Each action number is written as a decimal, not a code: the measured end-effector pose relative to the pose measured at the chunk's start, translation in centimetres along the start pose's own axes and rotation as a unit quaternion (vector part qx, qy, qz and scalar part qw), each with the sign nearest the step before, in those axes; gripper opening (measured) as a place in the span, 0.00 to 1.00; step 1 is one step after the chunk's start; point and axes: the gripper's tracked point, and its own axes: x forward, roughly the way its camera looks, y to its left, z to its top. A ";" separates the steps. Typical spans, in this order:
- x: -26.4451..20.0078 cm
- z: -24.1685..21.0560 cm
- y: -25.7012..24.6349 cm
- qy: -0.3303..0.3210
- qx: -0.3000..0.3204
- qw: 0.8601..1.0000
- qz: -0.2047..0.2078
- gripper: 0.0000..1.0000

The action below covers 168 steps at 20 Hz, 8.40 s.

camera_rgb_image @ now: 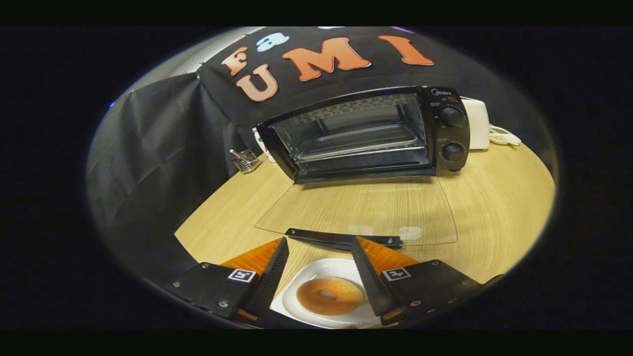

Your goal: Open the toaster oven, put the food inside, and close the toaster oven door.

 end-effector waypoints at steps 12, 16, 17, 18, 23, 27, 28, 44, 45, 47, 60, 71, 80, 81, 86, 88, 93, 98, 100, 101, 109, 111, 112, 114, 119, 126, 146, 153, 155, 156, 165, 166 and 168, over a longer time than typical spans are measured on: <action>-4.7 -1.5 0.5 -0.030 -0.066 0.997 -0.007 0.91; -6.2 -4.7 0.4 -0.006 -0.080 0.997 -0.009 0.96; -6.4 -5.6 0.3 0.001 -0.084 0.996 -0.011 0.96; -6.5 -6.2 0.2 0.007 -0.087 0.996 -0.015 0.97; -5.7 -8.4 -0.2 0.028 -0.090 0.995 -0.032 0.97; -4.8 -8.4 -1.1 0.016 -0.110 0.992 -0.060 0.97; -4.7 -8.2 -1.3 0.012 -0.115 0.991 -0.067 0.96; -4.9 0.7 2.2 -0.120 0.120 0.984 0.050 0.67; -4.7 1.4 2.2 -0.127 0.133 0.981 0.055 0.66; -4.0 2.6 2.5 -0.136 0.151 0.977 0.065 0.67; 2.8 13.1 1.7 -0.176 0.205 0.959 0.081 0.66; 10.1 17.4 -1.2 -0.190 0.163 0.968 0.017 0.66; 12.5 18.6 -2.6 -0.210 0.109 0.971 -0.040 0.72; 12.3 18.7 -2.8 -0.214 0.091 0.971 -0.053 0.73; 11.1 18.5 -3.4 -0.209 0.028 0.974 -0.088 0.84; 9.6 18.0 -3.3 -0.204 0.014 0.974 -0.093 0.88; 4.7 14.8 -2.7 -0.201 0.005 0.976 -0.088 0.90; 0.2 8.5 -3.4 -0.150 -0.004 0.984 -0.099 0.90; -1.2 6.4 -2.4 -0.138 0.004 0.987 -0.080 0.90; -1.9 5.7 -2.7 -0.136 -0.001 0.987 -0.084 0.91; -3.5 -0.1 -4.7 -0.081 -0.019 0.989 -0.124 0.90; -2.9 -1.1 -5.2 -0.061 -0.024 0.989 -0.131 0.91; -2.6 -1.4 -5.5 -0.053 -0.022 0.990 -0.133 0.91; -1.7 -2.1 -5.2 -0.033 -0.015 0.992 -0.124 0.91; -0.1 -1.6 -4.3 -0.019 -0.043 0.992 -0.115 0.91; -1.1 0.7 -3.5 -0.047 -0.089 0.987 -0.127 0.91; -2.1 13.0 -1.7 -0.163 -0.082 0.980 -0.085 0.96; -0.3 18.5 -2.6 -0.202 -0.088 0.971 -0.090 0.96; 0.6 19.9 -3.1 -0.207 -0.110 0.966 -0.110 0.95; 1.0 20.3 -2.9 -0.208 -0.117 0.964 -0.114 0.95; -4.0 21.9 0.3 -0.264 -0.145 0.947 -0.111 0.94; -5.6 22.3 1.0 -0.281 -0.153 0.941 -0.109 0.94; -8.8 23.1 2.6 -0.313 -0.172 0.928 -0.107 0.94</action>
